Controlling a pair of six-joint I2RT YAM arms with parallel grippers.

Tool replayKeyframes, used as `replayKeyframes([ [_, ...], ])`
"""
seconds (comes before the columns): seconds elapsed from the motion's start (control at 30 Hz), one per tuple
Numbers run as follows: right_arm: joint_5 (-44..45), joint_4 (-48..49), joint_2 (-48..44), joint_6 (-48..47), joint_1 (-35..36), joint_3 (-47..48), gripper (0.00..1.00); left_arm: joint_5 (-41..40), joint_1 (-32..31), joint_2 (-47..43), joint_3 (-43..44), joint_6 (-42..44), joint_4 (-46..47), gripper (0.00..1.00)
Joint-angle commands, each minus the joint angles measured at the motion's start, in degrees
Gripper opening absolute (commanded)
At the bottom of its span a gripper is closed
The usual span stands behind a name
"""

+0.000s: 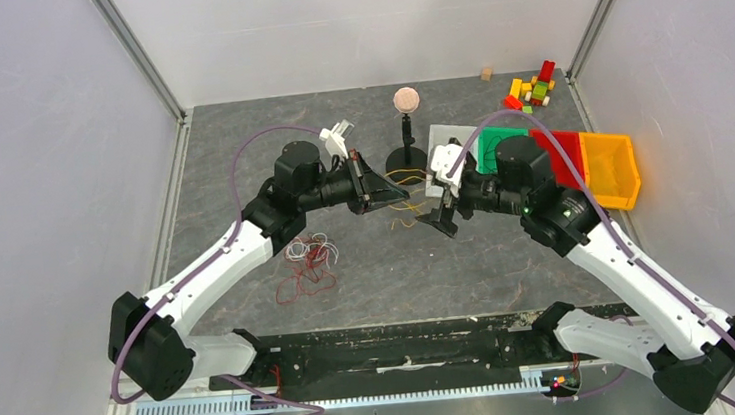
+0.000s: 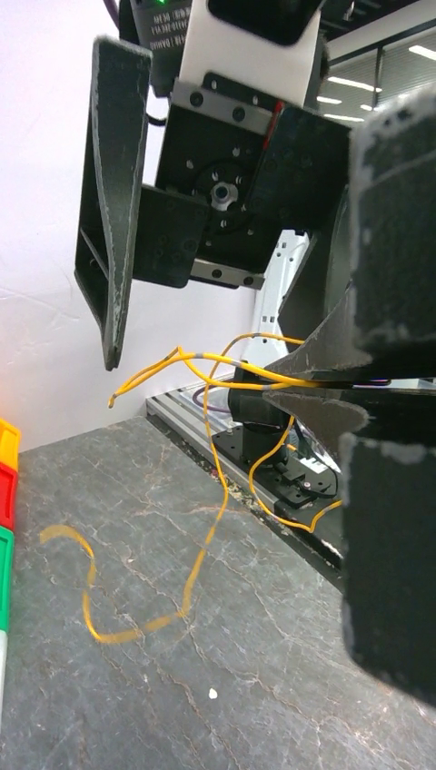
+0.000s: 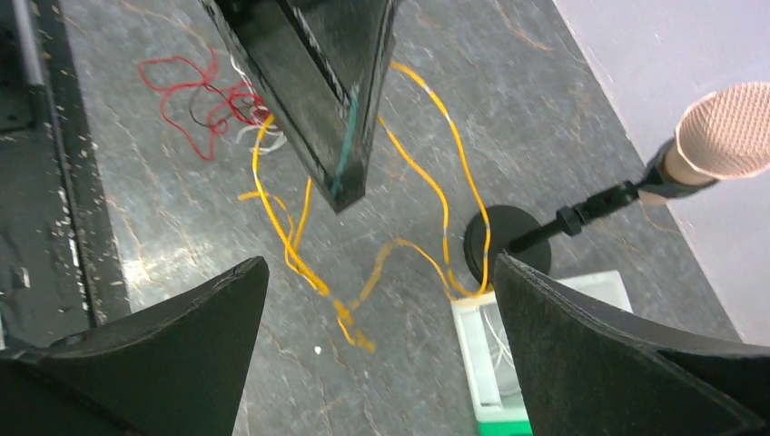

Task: Untangle the cables

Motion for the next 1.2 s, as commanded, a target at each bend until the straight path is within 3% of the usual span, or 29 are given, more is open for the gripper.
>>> replayKeyframes([
  [0.0, -8.01, 2.25, 2.28, 3.82, 0.10, 4.93, 0.98, 2.43, 0.12, 0.10, 2.19, -0.98, 1.85, 0.02],
  [0.13, -5.81, 2.01, 5.65, 0.54, 0.18, 5.36, 0.98, 3.80, -0.21, -0.07, 2.55, -0.64, 1.66, 0.02],
  [0.23, -6.31, 1.72, 6.84, -0.38, 0.31, 5.47, 0.87, 4.51, -0.29, -0.32, 2.45, -1.00, 1.66, 0.02],
  [0.4, -2.82, 2.05, 7.28, -0.23, 0.28, 4.85, 0.43, 4.97, -0.21, -1.41, 1.98, -1.98, 2.84, 0.02],
  [0.5, -2.09, 3.52, 5.66, 0.70, 0.29, 3.77, 0.08, 5.53, -0.22, -1.84, 1.27, -2.40, 3.10, 0.02],
  [0.53, -2.34, 4.03, 5.10, 1.25, 0.28, 3.57, 0.00, 5.59, -0.21, -1.90, 1.08, -2.41, 3.15, 0.02],
  [0.57, -2.48, 4.23, 4.64, 1.85, 0.28, 3.38, 0.00, 5.80, -0.22, -1.86, 0.89, -2.21, 3.23, 0.02],
  [0.83, -4.67, 0.65, 2.48, 3.49, -0.20, 2.98, 0.03, 6.38, 0.60, -2.48, 0.22, -1.85, 3.94, 0.02],
  [0.87, -6.43, -1.29, 2.78, 2.95, -0.18, 3.69, 0.18, 6.29, 0.74, -2.55, 0.17, -1.85, 3.95, 0.02],
  [0.9, -7.75, -3.01, 3.32, 2.56, -0.16, 4.61, 0.44, 6.39, 0.71, -2.52, 0.17, -1.96, 4.01, 0.02],
  [0.93, -8.99, -4.26, 3.66, 2.25, -0.18, 5.22, 0.62, 6.51, 0.75, -2.43, 0.13, -2.10, 4.43, 0.02],
  [0.97, -9.83, -4.57, 3.85, 2.24, -0.18, 5.52, 0.73, 6.70, 0.73, -2.36, 0.08, -2.46, 4.98, 0.02],
  [1.17, -8.04, 0.35, 5.60, 4.18, 0.10, 5.27, 0.93, 8.12, 0.67, -1.57, 0.26, -4.34, 7.57, 0.02],
])
